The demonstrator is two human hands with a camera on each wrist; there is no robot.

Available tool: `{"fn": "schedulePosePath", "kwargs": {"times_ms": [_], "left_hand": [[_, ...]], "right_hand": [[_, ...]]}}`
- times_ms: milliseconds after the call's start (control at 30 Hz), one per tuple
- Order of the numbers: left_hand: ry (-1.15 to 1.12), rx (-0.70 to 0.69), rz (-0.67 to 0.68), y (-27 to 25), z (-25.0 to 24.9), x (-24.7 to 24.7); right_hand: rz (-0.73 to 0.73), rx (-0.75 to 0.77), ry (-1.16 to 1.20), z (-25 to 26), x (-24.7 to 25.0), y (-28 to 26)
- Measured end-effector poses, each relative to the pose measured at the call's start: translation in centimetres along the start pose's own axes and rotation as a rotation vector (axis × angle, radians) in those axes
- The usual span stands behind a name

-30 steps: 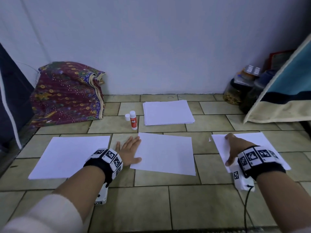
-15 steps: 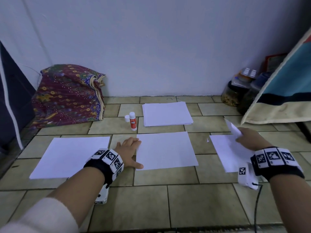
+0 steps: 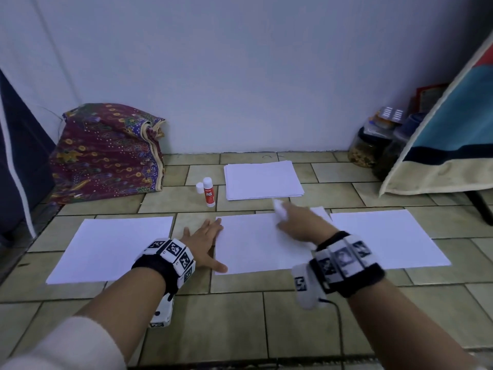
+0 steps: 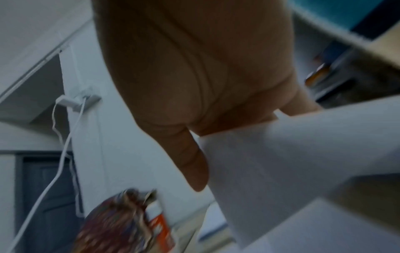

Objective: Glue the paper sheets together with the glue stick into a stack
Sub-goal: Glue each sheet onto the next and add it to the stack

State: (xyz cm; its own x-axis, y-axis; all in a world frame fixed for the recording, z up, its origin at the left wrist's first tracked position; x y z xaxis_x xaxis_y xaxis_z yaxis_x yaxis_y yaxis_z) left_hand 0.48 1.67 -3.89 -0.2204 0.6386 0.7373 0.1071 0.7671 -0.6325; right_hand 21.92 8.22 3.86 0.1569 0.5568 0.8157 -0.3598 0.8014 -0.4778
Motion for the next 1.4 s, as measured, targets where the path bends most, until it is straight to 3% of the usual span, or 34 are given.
{"fn": "schedulePosePath", "kwargs": {"times_ms": [133, 300, 567, 1400], "left_hand": [[0.022, 0.005, 0.009, -0.3, -0.2, -0.2], [0.119, 0.025, 0.007, -0.3, -0.2, -0.7], [0.163, 0.086, 0.004, 0.4, -0.2, -1.2], [0.167, 0.096, -0.006, 0.5, 0.0, -1.4]], "right_hand": [[0.105, -0.027, 0.016, 4.0, -4.3, 3.0], [0.078, 0.002, 0.022, 6.9, -5.7, 3.6], [0.060, -0.050, 0.074, 8.0, -5.8, 4.1], [0.106, -0.100, 0.056, 8.5, -6.1, 3.8]]}}
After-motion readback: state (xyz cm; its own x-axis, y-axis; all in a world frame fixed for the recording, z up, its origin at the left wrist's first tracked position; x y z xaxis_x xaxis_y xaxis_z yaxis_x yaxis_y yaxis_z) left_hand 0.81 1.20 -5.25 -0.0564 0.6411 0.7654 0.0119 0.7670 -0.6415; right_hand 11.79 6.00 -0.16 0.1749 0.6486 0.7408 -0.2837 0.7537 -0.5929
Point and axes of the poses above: each hand's wrist, its own y-axis towards the middle knuckle, its own x-axis out of the back of the hand, z = x × y, the point moved 5 cm from there along y, towards the middle knuckle, and after that the axes turned 7 degrees about z, right-handed, at the moved point
